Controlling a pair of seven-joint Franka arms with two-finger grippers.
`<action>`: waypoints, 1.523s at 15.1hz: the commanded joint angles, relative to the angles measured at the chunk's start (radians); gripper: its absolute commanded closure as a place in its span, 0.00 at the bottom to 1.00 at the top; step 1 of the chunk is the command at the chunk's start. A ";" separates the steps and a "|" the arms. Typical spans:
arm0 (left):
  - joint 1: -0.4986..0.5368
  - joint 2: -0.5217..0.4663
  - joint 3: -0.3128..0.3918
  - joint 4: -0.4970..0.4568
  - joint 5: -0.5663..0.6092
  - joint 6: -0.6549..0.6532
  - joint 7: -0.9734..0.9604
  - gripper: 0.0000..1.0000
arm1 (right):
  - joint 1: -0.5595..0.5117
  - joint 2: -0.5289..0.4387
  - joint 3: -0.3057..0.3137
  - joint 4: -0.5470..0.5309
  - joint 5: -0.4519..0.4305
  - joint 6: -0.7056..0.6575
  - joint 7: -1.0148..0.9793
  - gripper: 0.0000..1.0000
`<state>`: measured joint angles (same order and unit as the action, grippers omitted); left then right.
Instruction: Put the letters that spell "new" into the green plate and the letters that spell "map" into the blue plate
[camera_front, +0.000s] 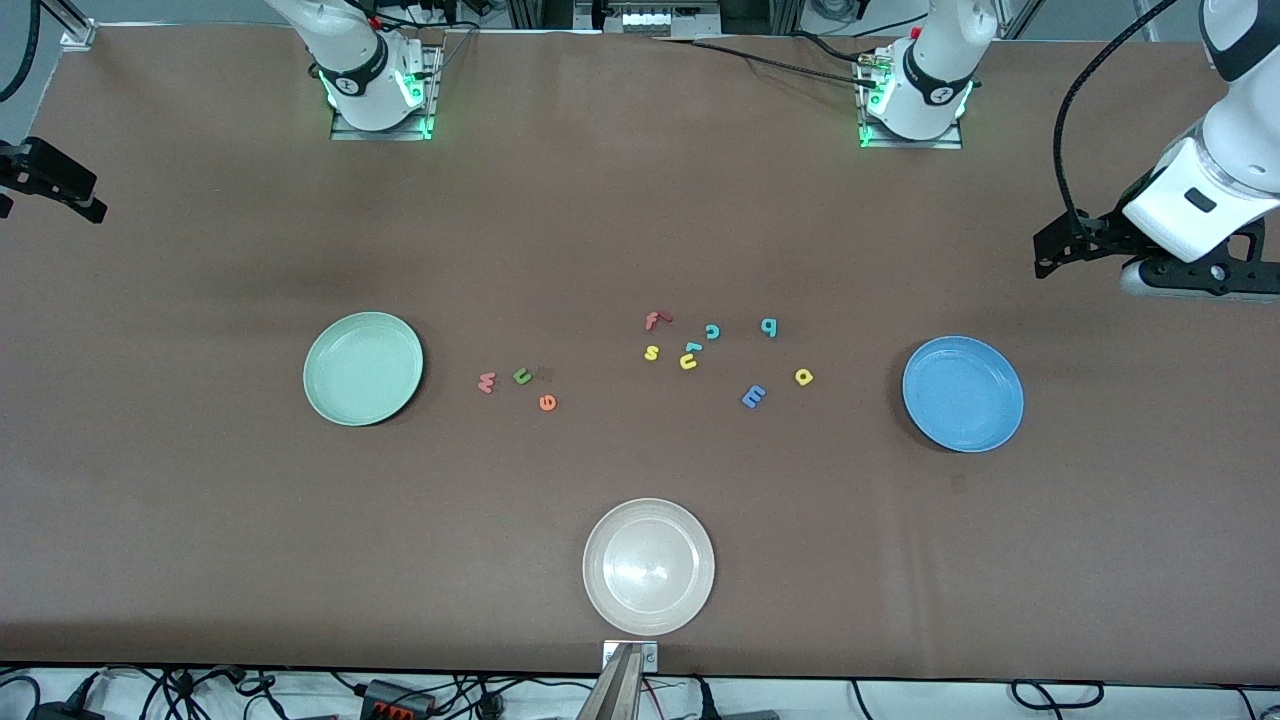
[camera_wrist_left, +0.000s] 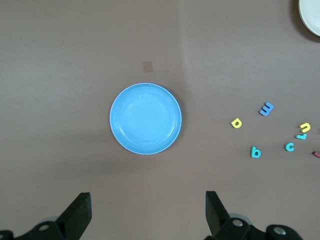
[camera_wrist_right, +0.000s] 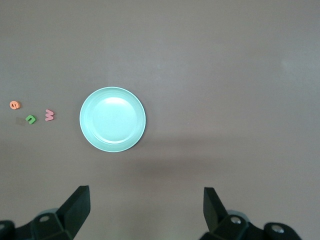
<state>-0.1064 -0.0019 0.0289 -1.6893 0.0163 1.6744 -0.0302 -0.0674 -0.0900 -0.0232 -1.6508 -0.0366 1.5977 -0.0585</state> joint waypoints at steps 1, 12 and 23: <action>-0.006 -0.004 0.003 0.011 -0.016 -0.010 0.001 0.00 | -0.003 -0.020 0.000 -0.006 -0.005 -0.016 -0.011 0.00; -0.006 -0.004 0.003 0.010 -0.016 -0.024 0.001 0.00 | 0.021 0.042 0.011 -0.006 0.016 0.001 0.000 0.00; -0.075 0.341 -0.100 0.135 -0.025 0.048 -0.031 0.00 | 0.270 0.335 0.011 -0.011 0.047 0.181 0.032 0.00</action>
<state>-0.1620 0.2341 -0.0704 -1.6453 0.0010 1.6973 -0.0443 0.1340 0.1917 -0.0055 -1.6697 0.0024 1.7369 -0.0467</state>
